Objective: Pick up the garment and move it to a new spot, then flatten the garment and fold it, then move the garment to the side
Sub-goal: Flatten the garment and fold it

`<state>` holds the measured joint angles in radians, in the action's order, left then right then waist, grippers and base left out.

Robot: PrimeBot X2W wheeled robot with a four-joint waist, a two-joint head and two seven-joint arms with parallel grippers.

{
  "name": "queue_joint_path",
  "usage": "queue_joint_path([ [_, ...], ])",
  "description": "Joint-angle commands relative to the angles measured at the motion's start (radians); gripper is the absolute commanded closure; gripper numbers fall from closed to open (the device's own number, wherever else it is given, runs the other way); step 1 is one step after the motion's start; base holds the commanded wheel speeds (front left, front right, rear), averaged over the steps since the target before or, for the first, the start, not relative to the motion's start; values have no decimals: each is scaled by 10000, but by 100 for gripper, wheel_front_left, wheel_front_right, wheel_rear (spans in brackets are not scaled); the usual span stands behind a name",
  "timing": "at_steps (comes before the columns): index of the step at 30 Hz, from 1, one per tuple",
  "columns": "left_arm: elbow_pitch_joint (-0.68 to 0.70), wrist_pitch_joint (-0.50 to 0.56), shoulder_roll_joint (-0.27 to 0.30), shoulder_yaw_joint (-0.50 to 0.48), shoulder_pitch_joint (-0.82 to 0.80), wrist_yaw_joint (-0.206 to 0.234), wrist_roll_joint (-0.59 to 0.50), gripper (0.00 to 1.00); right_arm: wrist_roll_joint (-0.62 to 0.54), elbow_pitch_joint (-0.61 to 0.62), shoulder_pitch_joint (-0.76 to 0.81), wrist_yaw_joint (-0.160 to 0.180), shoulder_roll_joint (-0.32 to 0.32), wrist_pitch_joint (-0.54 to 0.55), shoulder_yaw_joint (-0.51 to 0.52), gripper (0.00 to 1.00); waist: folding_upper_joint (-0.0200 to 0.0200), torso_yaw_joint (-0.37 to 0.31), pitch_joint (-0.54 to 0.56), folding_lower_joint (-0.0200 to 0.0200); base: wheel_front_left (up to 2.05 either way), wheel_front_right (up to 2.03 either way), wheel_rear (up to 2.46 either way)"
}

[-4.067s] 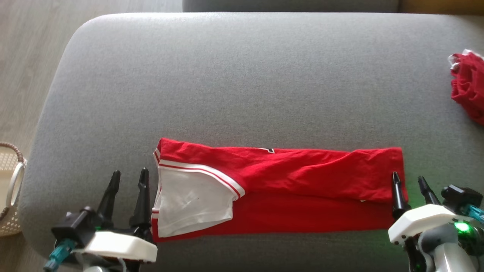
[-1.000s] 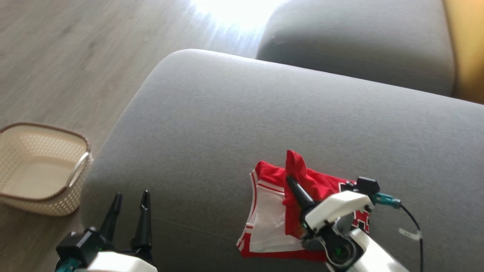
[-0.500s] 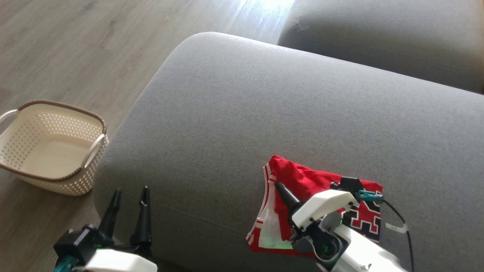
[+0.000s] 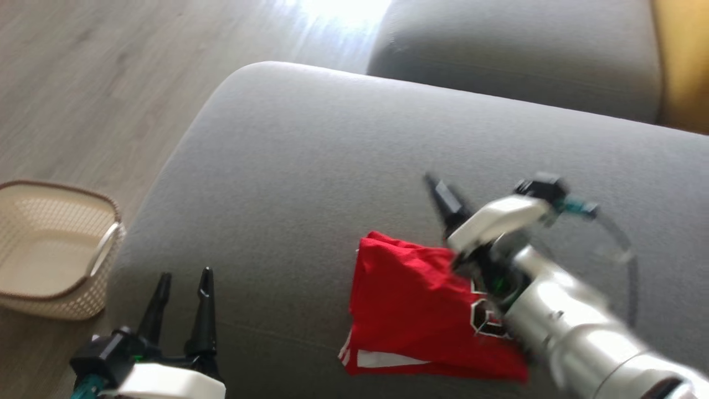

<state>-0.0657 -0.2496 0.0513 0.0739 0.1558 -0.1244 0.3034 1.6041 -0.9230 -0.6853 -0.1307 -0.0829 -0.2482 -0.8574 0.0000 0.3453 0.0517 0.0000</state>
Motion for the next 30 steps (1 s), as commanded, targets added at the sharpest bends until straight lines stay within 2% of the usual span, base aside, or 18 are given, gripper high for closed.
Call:
queue_joint_path([
  [1, 416, -122, -11, -416, -461, -37, 51, 0, -709, 174, -515, 0, -226, -131, 350, 0, 0, -339, 123, 0, 0, 0, 0],
  [4, 571, -122, -11, -498, -497, 39, 77, 0, -2409, 500, -435, 0, -673, -133, 1358, 0, 0, -714, 186, 0, 0, 0, 0],
  [7, 733, -122, -11, -565, -593, 208, 121, 0, -4805, 1140, -28, 0, -1271, -133, 2441, 0, 0, -1062, 150, 0, 0, 0, 0],
  [9, 808, -122, -11, -608, -673, 346, 139, 0, -6186, 1831, 566, 0, -1446, -134, 3417, 0, 0, -1273, 129, 0, 0, 0, 0],
  [12, 902, -122, -11, -642, -740, 573, 184, 0, -8170, 3119, 1749, 0, -1496, -134, 4916, 0, 0, -1559, 74, 0, 0, 0, 0],
  [13, 902, -122, -11, -642, -740, 573, 184, 0, -8170, 3119, 1749, 0, -1496, -134, 4916, 0, 0, -1559, 74, 0, 0, 0, 0],
  [14, 921, -122, -11, -638, -759, 640, 195, 0, -8903, 3562, 2194, 0, -1500, -134, 5410, 0, 0, -1634, 56, 0, 0, 0, 0],
  [15, 936, -122, -11, -609, -783, 734, 196, 0, -10165, 4448, 3129, 0, -1307, -134, 6328, 0, 0, -1762, 23, 0, 0, 0, 0],
  [16, 936, -122, -11, -609, -783, 734, 196, 0, -10165, 4448, 3129, 0, -1307, -134, 6328, 0, 0, -1762, 23, 0, 0, 0, 0],
  [17, 923, -122, -11, -596, -790, 809, 196, 0, -11157, 5269, 3993, 0, -935, -134, 7099, 0, 0, -1882, -12, 0, 0, 0, 0],
  [22, 828, -122, -11, -511, -822, 866, 289, 0, -12634, 6766, 5516, 0, -96, -130, 8316, 0, 0, -2044, -88, 0, 0, 0, 0],
  [30, 743, -122, -11, -378, -868, 838, 361, 0, -13521, 7926, 6249, 0, 284, 45, 8717, 0, 0, -2104, -152, 0, 0, 0, 0],
])
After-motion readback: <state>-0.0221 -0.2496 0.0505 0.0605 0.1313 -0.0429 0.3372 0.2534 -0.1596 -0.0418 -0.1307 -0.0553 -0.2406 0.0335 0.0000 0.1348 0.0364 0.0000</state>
